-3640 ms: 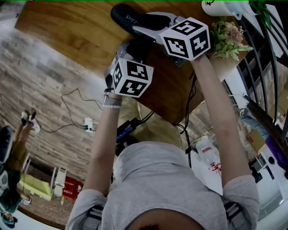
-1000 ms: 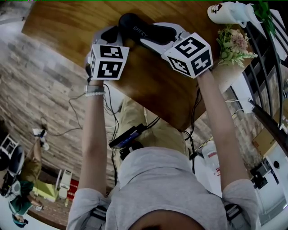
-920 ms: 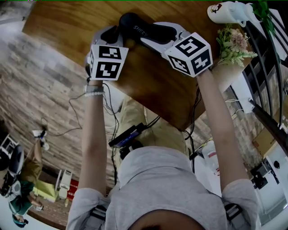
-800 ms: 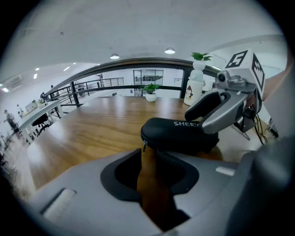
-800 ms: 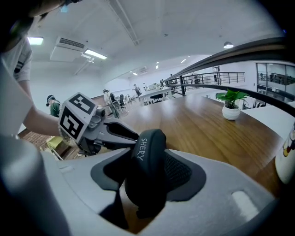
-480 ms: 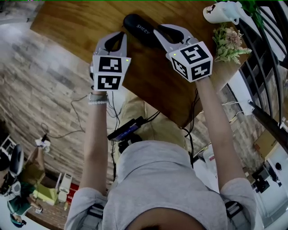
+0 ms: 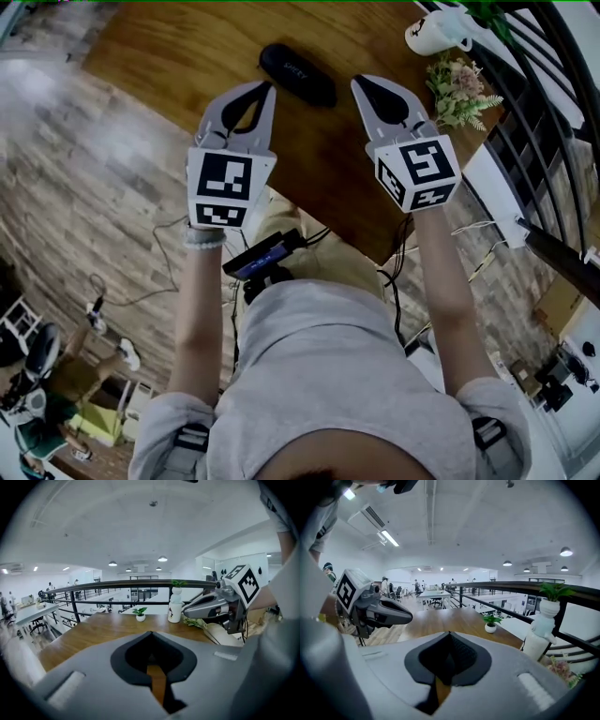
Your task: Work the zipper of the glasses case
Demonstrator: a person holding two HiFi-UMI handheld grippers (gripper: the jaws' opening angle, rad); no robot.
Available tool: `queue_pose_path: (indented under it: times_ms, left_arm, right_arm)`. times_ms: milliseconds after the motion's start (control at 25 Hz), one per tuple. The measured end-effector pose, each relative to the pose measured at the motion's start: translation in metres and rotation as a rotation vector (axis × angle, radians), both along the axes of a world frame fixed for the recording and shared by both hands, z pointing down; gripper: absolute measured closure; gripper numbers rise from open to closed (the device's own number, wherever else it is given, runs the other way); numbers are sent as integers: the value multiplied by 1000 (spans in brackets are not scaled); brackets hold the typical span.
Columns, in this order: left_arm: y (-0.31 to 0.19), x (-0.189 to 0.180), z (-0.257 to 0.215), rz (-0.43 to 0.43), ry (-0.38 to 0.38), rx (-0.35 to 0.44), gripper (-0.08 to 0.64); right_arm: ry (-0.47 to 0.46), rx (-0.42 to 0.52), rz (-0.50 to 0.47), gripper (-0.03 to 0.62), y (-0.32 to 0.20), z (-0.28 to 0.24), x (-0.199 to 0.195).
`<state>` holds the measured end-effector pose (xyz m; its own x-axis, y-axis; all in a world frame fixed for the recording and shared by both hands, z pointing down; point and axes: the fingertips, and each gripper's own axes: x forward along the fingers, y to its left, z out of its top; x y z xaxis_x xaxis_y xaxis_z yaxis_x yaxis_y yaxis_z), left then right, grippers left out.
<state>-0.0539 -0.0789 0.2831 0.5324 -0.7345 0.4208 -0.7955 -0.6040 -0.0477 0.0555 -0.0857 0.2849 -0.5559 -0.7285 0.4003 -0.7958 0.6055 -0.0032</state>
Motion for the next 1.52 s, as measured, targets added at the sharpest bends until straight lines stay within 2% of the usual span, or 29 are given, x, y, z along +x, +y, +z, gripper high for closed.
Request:
queue_pose_path:
  times_ms: [240,440,640,1520]
  left_arm:
    - [19,-1,-35,16,8,74,548]
    - [39,-5,-50,20,7,94,548]
    - [53,-10,-55,17,10,101,548]
    - [69,-7,-62,28,42,111,548]
  right_arm:
    - [-50,54,65,591,23,-34,18]
    - [-83,74,113,591,42,-53,33]
    - [-65,103,146,591,54,-65,43]
    - [-64,125,147,591,71,-75,32]
